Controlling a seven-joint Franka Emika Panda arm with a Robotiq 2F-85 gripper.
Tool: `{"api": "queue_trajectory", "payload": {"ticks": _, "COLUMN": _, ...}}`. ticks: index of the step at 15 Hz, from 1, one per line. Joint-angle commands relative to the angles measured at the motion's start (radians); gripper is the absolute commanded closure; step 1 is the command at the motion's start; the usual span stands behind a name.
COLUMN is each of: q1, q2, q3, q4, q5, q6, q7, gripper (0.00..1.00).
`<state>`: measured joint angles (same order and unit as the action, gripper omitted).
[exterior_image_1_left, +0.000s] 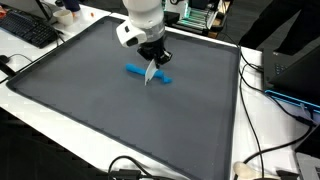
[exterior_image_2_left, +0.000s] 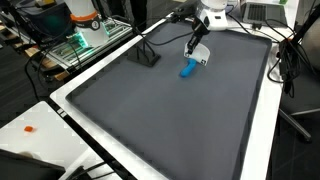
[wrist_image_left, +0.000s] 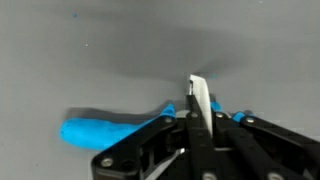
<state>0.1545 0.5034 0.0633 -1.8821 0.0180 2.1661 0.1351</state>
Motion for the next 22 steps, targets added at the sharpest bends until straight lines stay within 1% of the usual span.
{"api": "queue_trajectory", "payload": {"ticks": 1, "q1": -0.014, "q2": 0.021, "q3": 0.014, "q4": 0.005, "q5": 0.034, "q6": -0.028, "q7": -0.009, "gripper": 0.99}}
{"api": "queue_trajectory", "payload": {"ticks": 3, "q1": -0.011, "q2": 0.007, "q3": 0.007, "q4": 0.001, "q5": 0.020, "q6": -0.025, "q7": -0.002, "gripper": 0.99}}
{"api": "queue_trajectory", "payload": {"ticks": 8, "q1": -0.021, "q2": -0.038, "q3": 0.008, "q4": -0.007, "q5": 0.028, "q6": -0.039, "q7": -0.010, "gripper": 0.99}}
{"api": "queue_trajectory", "payload": {"ticks": 12, "q1": -0.026, "q2": -0.069, "q3": -0.007, "q4": -0.004, "q5": 0.010, "q6": -0.032, "q7": 0.003, "gripper": 0.99}}
{"api": "queue_trajectory", "payload": {"ticks": 16, "q1": -0.027, "q2": -0.060, "q3": -0.034, "q4": 0.010, "q5": -0.032, "q6": -0.020, "q7": 0.017, "gripper": 0.99}}
{"api": "queue_trajectory", "payload": {"ticks": 22, "q1": -0.028, "q2": -0.026, "q3": -0.043, "q4": 0.016, "q5": -0.055, "q6": -0.015, "q7": 0.010, "gripper": 0.99}}
